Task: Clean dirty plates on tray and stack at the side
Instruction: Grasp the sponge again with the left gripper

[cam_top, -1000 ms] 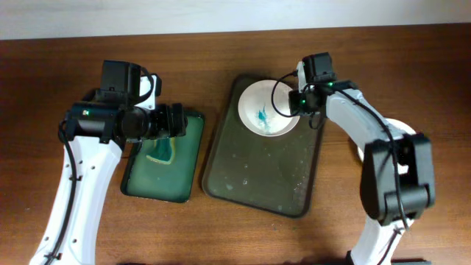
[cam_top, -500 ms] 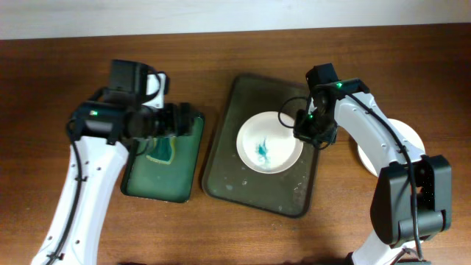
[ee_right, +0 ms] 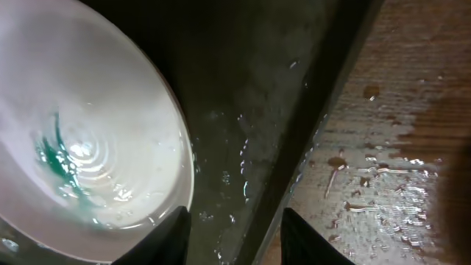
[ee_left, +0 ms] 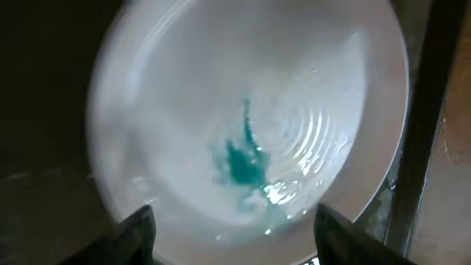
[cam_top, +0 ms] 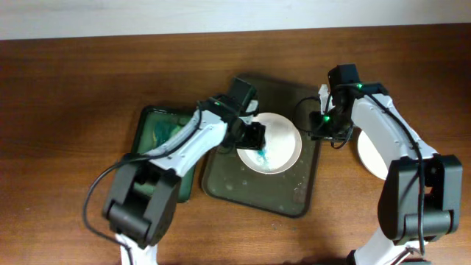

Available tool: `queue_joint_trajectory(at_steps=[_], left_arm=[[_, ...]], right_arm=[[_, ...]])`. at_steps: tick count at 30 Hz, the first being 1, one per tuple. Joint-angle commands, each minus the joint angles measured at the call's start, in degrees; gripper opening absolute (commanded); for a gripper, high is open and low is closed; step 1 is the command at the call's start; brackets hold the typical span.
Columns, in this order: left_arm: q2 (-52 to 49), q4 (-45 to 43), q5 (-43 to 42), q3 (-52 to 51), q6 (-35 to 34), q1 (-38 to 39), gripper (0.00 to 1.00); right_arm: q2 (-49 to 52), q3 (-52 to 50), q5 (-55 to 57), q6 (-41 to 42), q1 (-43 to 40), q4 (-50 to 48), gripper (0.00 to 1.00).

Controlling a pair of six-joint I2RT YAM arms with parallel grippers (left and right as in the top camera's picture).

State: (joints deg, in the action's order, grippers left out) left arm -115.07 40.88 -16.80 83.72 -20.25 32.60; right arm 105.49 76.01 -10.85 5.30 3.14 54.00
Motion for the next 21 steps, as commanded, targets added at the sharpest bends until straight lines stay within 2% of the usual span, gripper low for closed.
queue_joint_trajectory(at_steps=[1,2,3,7,10,12,14,15,16,18,21], left_arm=[[-5.90,-2.89,-3.80,-0.22,-2.21,3.56,0.64],[-6.99,-3.13,-3.32,-0.22,-2.21,4.42,0.50],[-6.95,-2.89,-3.30,-0.13,-1.97,4.31,0.49],[-2.54,10.95,-3.04,10.12,0.70,-1.51,0.63],[1.68,19.26,-2.16,15.21,7.26,-6.25,0.70],[3.82,25.14,9.75,15.89,7.54,-8.96,0.80],[3.50,28.74,18.21,15.54,7.52,-11.17,0.82],[3.21,29.03,18.97,15.19,7.54,-12.17,0.88],[3.10,28.83,19.06,14.67,7.52,-13.07,0.88],[2.51,27.69,19.98,12.55,7.52,-15.89,0.88],[0.63,24.06,25.59,6.69,7.52,-18.40,0.84]], right_arm=[[0.61,-1.84,-2.58,-1.86,0.17,-1.49,0.37],[1.31,-2.84,-2.67,-1.86,0.15,-2.16,0.36],[1.70,-3.54,-2.69,-1.88,0.15,-2.47,0.34],[1.84,-4.74,-3.32,-1.95,0.22,-5.68,0.32],[3.50,-7.98,-14.32,-7.26,0.22,-11.98,0.31],[4.85,-9.14,-17.40,-8.76,0.26,-14.23,0.30],[5.49,-9.16,-17.44,-9.14,0.37,-14.47,0.23],[5.51,-9.16,-16.68,-9.53,0.61,-14.43,0.23],[5.51,-9.16,-16.02,-9.29,0.63,-14.43,0.19],[5.68,-9.27,-5.40,-1.75,0.63,-14.40,0.06],[5.68,-9.27,-3.04,3.21,0.63,-13.60,0.04]])
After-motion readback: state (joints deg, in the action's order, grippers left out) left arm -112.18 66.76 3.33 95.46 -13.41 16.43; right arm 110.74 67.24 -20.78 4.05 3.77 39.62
